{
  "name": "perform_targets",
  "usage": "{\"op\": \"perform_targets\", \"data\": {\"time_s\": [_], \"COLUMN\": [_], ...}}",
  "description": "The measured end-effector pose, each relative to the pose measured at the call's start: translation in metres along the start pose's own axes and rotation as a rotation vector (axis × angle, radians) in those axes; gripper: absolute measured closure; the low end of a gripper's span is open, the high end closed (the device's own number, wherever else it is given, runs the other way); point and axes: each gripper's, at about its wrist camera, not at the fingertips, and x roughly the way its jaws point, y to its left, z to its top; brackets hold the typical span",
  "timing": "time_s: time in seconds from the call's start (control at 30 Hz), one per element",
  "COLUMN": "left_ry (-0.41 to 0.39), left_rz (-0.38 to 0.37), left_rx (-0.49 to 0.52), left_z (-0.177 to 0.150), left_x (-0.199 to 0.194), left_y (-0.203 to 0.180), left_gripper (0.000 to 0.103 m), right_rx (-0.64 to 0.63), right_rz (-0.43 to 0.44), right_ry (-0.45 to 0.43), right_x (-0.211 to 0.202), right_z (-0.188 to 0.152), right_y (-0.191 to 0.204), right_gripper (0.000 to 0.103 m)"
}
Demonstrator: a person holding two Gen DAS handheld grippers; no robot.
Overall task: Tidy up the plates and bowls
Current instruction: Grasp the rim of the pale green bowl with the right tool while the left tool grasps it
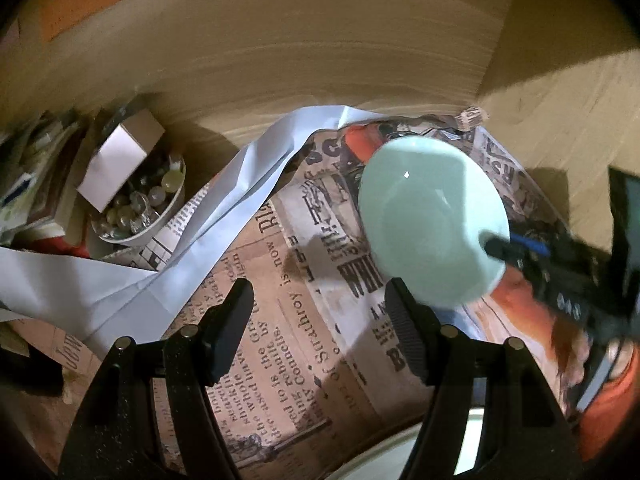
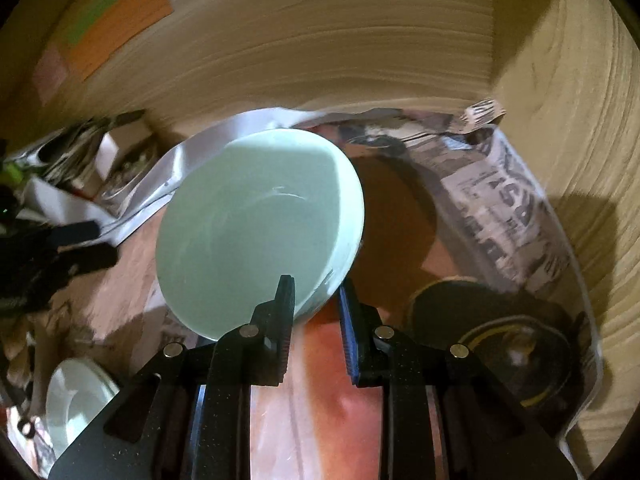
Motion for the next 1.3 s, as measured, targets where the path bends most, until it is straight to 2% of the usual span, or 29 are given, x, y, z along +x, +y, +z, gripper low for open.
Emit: {"op": "perform_targets", "data": {"time_s": [0.2,0.27,0.33,0.43,0.6,0.67,0.83,0.93,1.03,1.3], "left_ry": [0.027,0.037,0.054,0.061,0.079,0.11,0.107,0.107,0.077,-0.014], "left_rz": [0.018,0.021,0.028,0.032,0.004,-0.034,-0.007,-0.002,0.013,-0.036], "left_rx": [-0.015,-0.013,-0.004,0.003,0.03,0.048,0.068,0.077,0.106,0.116], "left_z": [0.009,0.01,0.011,0.013,0.015,0.015,0.014,0.011,0.008,-0.003], "left_x": [0.018,0.023,0.03,0.036,0.044,0.049,0.049,0.045,0.038,-0.003], "left_y": [-0.004,-0.006,-0.008,-0.009,-0.015,-0.02,-0.026,-0.029,-0.035,-0.041], "left_gripper": [0.036,0.04,0.053,0.06,0.079,0.09,0.09,0.09,0.09,0.09], "right_rx": [-0.016,-0.019,-0.017,-0.01,-0.001,0.003,0.027,0.021,0.025,0.038], "right_rz": [0.048,0.057,0.065,0.074,0.076,0.074,0.083,0.056,0.053,0.057], "right_ry": [0.0,-0.002,-0.003,-0.007,-0.02,-0.025,-0.025,-0.04,-0.069,-0.148], "right_x": [-0.005,-0.005,-0.006,-0.005,-0.004,-0.003,-0.001,-0.004,-0.014,-0.049], "right_z": [-0.012,-0.015,-0.017,-0.015,-0.014,-0.014,-0.013,-0.014,-0.014,-0.017], "right_y": [0.008,0.009,0.008,0.008,0.008,0.008,0.005,0.009,0.01,0.013], "right_gripper": [0.083,0.083,0.083,0.083,0.083,0.082,0.082,0.082,0.082,0.082]}}
